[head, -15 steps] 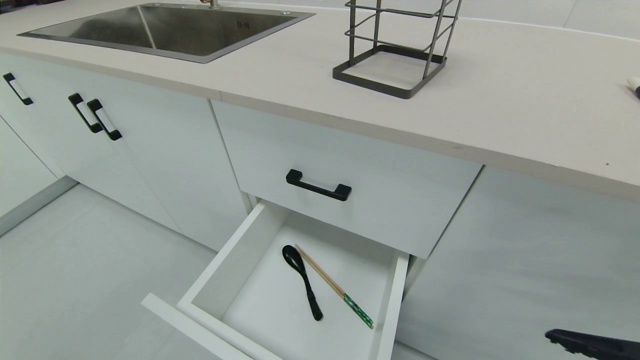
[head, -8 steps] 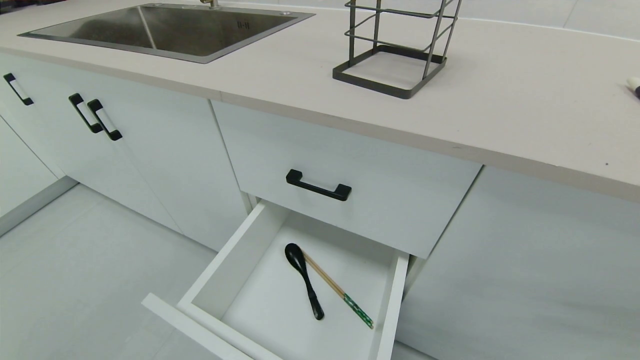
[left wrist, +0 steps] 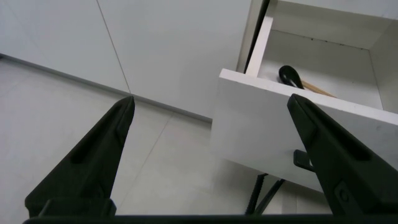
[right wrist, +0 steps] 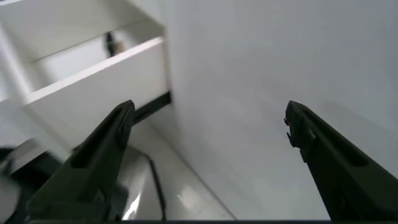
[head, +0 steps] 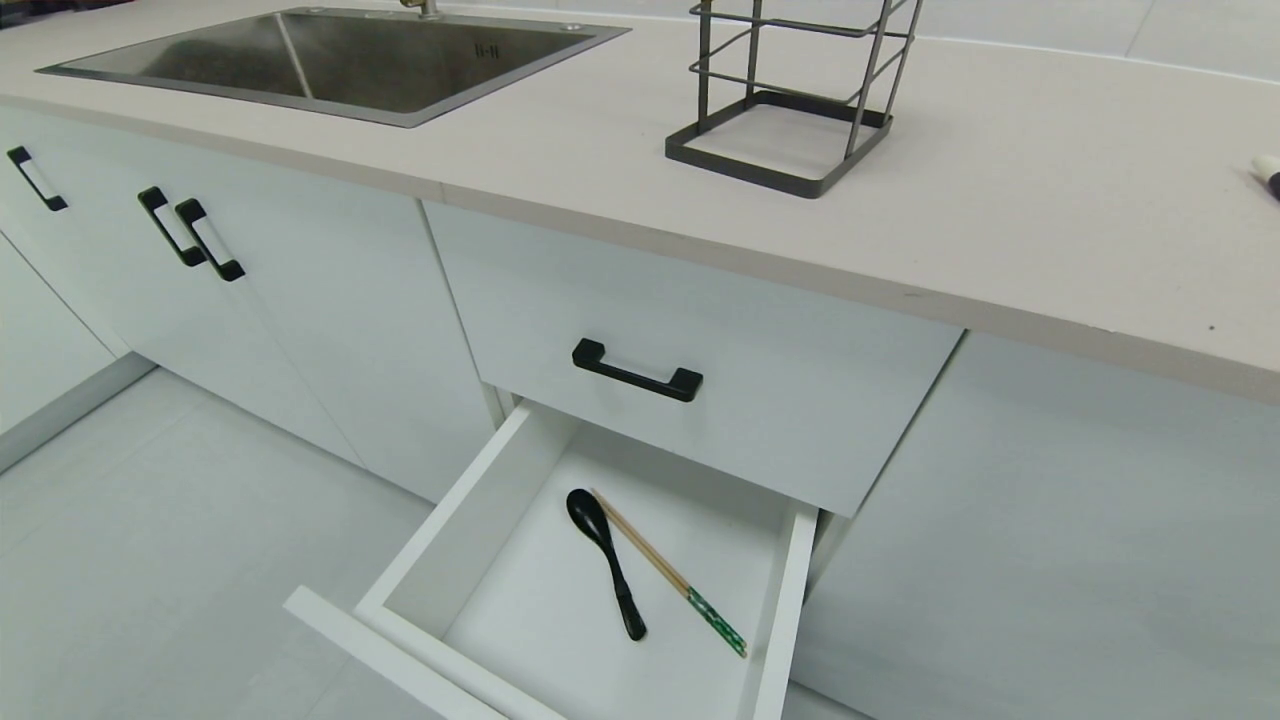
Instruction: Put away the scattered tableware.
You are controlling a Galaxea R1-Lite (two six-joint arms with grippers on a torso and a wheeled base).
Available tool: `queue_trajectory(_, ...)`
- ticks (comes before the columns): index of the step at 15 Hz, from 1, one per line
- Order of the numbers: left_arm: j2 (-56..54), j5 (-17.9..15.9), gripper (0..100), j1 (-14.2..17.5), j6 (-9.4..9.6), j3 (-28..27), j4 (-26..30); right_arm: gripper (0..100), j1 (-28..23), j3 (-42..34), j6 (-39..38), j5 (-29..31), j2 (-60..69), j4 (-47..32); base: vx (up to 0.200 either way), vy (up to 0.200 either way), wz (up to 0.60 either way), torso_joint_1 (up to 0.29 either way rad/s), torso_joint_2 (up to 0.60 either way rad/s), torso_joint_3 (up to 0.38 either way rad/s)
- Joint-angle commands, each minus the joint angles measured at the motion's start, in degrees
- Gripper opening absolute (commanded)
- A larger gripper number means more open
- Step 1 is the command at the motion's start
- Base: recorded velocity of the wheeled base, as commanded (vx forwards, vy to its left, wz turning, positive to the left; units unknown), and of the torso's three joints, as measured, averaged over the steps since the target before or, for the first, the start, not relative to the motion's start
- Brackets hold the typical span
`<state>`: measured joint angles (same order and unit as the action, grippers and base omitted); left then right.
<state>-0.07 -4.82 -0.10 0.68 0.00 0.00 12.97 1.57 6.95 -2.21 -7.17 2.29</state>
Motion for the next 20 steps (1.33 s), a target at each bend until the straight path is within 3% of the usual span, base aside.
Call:
queue_trajectory(1, 0.1, -0.1, 100, 0.0, 0.20, 0.0, 0.1, 100, -6.5, -1.2, -0.1, -2.5, 0.8, 2.6, 0.000, 0.000, 0.00, 0.000, 0.00, 0.000)
queue_trajectory(4, 0.1, -0.8, 100, 0.1, 0.90, 0.0, -1.1, 100, -8.3, -0.4, -5.5, 0.4, 0.8, 4.8, 0.000, 0.000, 0.00, 0.000, 0.00, 0.000)
queue_trajectory(6, 0.1, -0.8, 100, 0.1, -0.07, -1.1, -16.0, 100, -8.3, -1.6, -6.0, 0.4, 0.8, 4.2, 0.000, 0.000, 0.00, 0.000, 0.00, 0.000)
queue_trajectory(7, 0.4, -2.7, 100, -0.1, -0.33, -4.5, -22.1, 100, -8.2, -1.6, -5.4, 0.4, 0.8, 3.5, 0.000, 0.000, 0.00, 0.000, 0.00, 0.000)
queue_trajectory(8, 1.0, -6.7, 100, -0.2, -0.77, -7.6, -20.0, 100, -8.2, -1.6, -4.6, 0.4, 0.8, -0.4, 0.000, 0.000, 0.00, 0.000, 0.00, 0.000)
queue_trajectory(9, 1.1, -10.8, 100, -0.3, -3.85, -11.0, -13.3, 100, -8.4, -1.1, -5.3, 1.2, 0.8, -4.0, 0.000, 0.000, 0.00, 0.000, 0.00, 0.000)
queue_trajectory(10, 1.3, -12.5, 100, -0.3, -6.22, -13.2, -8.6, 100, -8.4, -1.3, -6.1, 2.2, 0.9, -2.8, 0.000, 0.000, 0.00, 0.000, 0.00, 0.000)
queue_trajectory(11, 3.1, -16.6, 100, -1.0, -10.00, -17.5, 2.3, 100, -8.3, -1.4, -6.2, 3.0, 0.9, -2.4, 0.000, 0.000, 0.00, 0.000, 0.00, 0.000)
queue_trajectory(12, 3.9, -18.2, 100, -1.5, -10.35, -18.7, 5.9, 100, -8.4, -1.5, -6.2, 3.0, 0.9, -2.4, 0.000, 0.000, 0.00, 0.000, 0.00, 0.000)
queue_trajectory(13, 6.8, -19.8, 100, -4.0, -10.26, -19.7, 12.9, 100, -8.3, -1.5, -6.4, 2.8, 0.9, -2.3, 0.000, 0.000, 0.00, 0.000, 0.00, 0.000)
queue_trajectory(15, 13.3, -19.7, 100, -8.5, -9.82, -18.6, 14.0, 100, -8.3, -1.5, -6.5, 2.8, 0.9, -2.3, 0.000, 0.000, 0.00, 0.000, 0.00, 0.000)
queue_trajectory(17, 17.5, -19.7, 100, -10.7, -9.56, -18.3, 14.0, 100, -8.3, -1.5, -6.5, 2.8, 0.9, -2.3, 0.000, 0.000, 0.00, 0.000, 0.00, 0.000)
queue_trajectory(18, 21.2, -19.8, 100, -13.8, -9.21, -16.7, 14.0, 100, -8.3, -1.5, -6.5, 2.8, 0.9, -2.3, 0.000, 0.000, 0.00, 0.000, 0.00, 0.000)
queue_trajectory(20, 23.6, -19.8, 100, -15.5, -7.63, -14.3, 14.0, 100, -8.4, -1.5, -6.5, 2.8, 0.9, -2.3, 0.000, 0.000, 0.00, 0.000, 0.00, 0.000)
